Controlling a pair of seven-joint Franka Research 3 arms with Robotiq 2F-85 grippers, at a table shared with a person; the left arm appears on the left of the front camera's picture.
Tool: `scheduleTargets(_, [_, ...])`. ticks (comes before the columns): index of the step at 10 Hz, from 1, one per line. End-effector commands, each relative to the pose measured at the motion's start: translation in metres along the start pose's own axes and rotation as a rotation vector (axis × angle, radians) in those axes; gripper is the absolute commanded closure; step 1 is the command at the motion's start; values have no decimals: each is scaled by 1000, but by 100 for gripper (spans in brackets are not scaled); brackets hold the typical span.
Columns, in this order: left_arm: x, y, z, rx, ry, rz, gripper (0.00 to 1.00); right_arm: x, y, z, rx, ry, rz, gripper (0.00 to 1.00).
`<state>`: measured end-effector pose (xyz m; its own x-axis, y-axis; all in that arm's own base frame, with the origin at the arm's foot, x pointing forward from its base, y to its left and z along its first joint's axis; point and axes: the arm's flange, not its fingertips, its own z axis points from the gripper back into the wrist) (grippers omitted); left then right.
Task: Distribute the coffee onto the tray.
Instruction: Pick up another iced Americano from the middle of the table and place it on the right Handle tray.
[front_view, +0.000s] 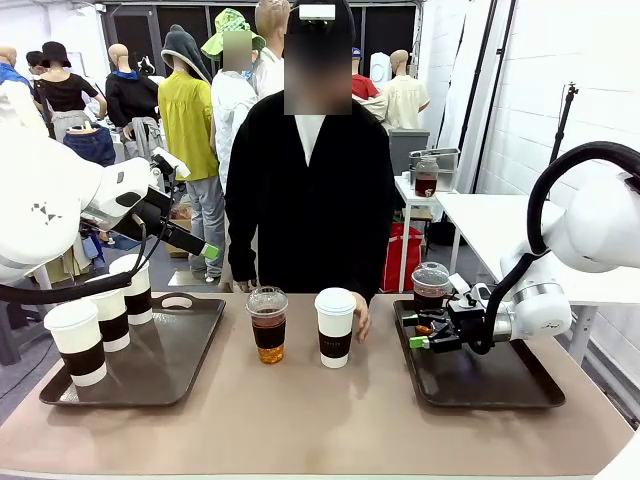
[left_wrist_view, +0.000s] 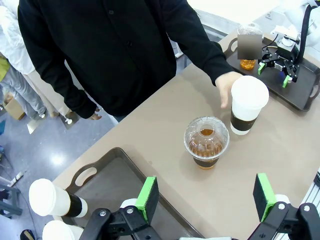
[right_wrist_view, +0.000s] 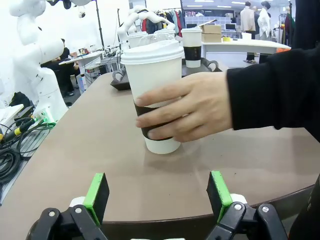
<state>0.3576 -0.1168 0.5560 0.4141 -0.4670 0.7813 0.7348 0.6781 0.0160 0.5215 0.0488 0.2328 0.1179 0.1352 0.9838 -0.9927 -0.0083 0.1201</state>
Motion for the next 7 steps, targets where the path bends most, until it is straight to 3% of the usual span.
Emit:
scheduleTargets(1, [-1,1,1,-12,2,3,0,0,0,0,2,0,0,0])
scheduleTargets(7, [-1,1,1,-12,2,3,0,0,0,0,2,0,0,0])
